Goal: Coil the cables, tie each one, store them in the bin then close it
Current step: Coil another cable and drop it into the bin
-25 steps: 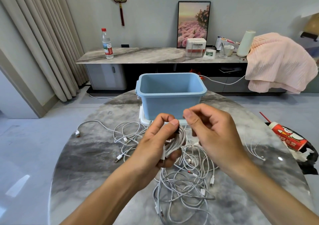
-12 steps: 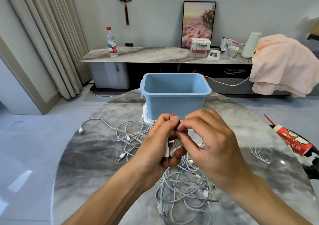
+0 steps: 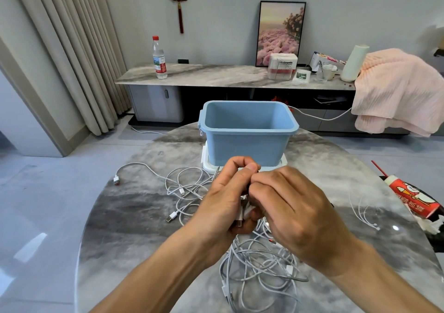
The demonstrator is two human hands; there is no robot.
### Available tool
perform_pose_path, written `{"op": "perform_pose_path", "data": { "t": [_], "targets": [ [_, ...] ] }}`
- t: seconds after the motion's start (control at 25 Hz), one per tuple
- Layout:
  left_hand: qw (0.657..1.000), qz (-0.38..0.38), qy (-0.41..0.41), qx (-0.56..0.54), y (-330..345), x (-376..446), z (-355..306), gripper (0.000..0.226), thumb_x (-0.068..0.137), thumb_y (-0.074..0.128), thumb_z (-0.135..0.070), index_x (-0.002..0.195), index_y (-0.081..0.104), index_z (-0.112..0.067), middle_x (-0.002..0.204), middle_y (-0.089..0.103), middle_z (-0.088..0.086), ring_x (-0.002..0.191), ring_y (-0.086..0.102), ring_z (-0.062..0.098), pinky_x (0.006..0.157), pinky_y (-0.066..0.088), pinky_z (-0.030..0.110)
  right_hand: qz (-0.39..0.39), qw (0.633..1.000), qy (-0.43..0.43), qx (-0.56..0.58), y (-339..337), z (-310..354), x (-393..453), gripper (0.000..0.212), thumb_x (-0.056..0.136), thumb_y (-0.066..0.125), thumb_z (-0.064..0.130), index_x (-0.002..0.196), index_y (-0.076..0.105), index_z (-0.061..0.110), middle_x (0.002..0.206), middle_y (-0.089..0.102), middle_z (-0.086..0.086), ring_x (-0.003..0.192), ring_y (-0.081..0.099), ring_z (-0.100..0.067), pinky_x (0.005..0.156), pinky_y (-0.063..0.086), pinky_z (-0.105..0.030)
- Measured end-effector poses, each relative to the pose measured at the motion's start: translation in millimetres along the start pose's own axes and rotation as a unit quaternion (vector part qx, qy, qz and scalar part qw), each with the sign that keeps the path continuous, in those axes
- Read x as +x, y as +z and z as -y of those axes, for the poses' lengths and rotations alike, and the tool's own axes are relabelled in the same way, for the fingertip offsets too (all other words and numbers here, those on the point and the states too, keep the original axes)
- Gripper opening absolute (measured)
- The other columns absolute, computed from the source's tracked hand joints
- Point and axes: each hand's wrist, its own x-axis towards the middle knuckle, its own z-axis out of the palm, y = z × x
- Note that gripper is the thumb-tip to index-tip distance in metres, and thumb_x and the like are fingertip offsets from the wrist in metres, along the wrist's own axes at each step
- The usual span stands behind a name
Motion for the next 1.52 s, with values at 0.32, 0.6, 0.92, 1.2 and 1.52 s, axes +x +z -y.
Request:
{"op": "perform_pose_path", "data": {
  "t": [0.32, 0.6, 0.92, 1.2, 1.52],
  "targets": [
    [0.997, 0.046, 0.027, 0.059, -5, 1, -4, 0.014, 0.098, 0.051, -0.034, 0.086, 0.050, -0.027, 0.066, 0.051, -0.001, 0.047, 0.042, 0.015, 0.041, 0.021, 0.014, -0.042, 0.957, 0.180, 0.222, -9, -5, 10, 0.008, 0.091, 0.064, 0.007, 0.085, 0.063, 0.003, 0.091, 0.061, -0.003, 0.084, 0.057, -0.024, 0.077, 0.045, -0.030],
    [0.988, 0.059, 0.086, 0.112, -15, -1, -2, 0.027, 0.099, 0.052, -0.037, 0.091, 0.046, -0.012, 0.066, 0.048, 0.007, 0.048, 0.040, 0.018, 0.044, 0.025, 0.019, 0.023, 0.656, 0.466, 0.593, -12, -15, 21, 0.021, 0.066, 0.085, 0.009, 0.077, 0.067, 0.013, 0.075, 0.067, 0.001, 0.072, 0.065, -0.013, 0.068, 0.053, -0.023],
    [0.957, 0.161, 0.165, 0.178, 2, -4, 2, 0.063, 0.076, 0.076, 0.002, 0.124, 0.050, -0.029, 0.074, 0.060, 0.000, 0.061, 0.052, 0.010, 0.055, 0.049, 0.021, 0.114, 0.467, 0.548, 0.684, -4, -25, 8, 0.008, 0.074, 0.074, 0.016, 0.081, 0.074, 0.013, 0.082, 0.070, -0.012, 0.071, 0.064, -0.024, 0.069, 0.048, -0.032],
    [0.998, 0.058, 0.029, -0.009, -13, 9, -4, 0.071, 0.057, 0.053, 0.014, 0.120, 0.049, -0.017, 0.083, 0.062, 0.013, 0.063, 0.060, 0.019, 0.051, 0.049, 0.028, 0.131, 0.524, 0.495, 0.681, -3, -12, 14, 0.023, 0.089, 0.068, 0.027, 0.103, 0.074, 0.010, 0.081, 0.066, -0.004, 0.075, 0.060, -0.018, 0.073, 0.051, -0.034],
    [0.991, -0.041, -0.066, 0.112, -27, 12, -18, 0.032, 0.084, 0.073, -0.026, 0.109, 0.055, -0.016, 0.097, 0.075, 0.016, 0.075, 0.065, 0.023, 0.068, 0.050, 0.034, -0.022, 0.446, 0.644, 0.621, -4, -25, 13, 0.023, 0.070, 0.073, 0.026, 0.086, 0.076, 0.009, 0.084, 0.076, -0.014, 0.067, 0.071, -0.021, 0.062, 0.059, -0.030]
  ]
}}
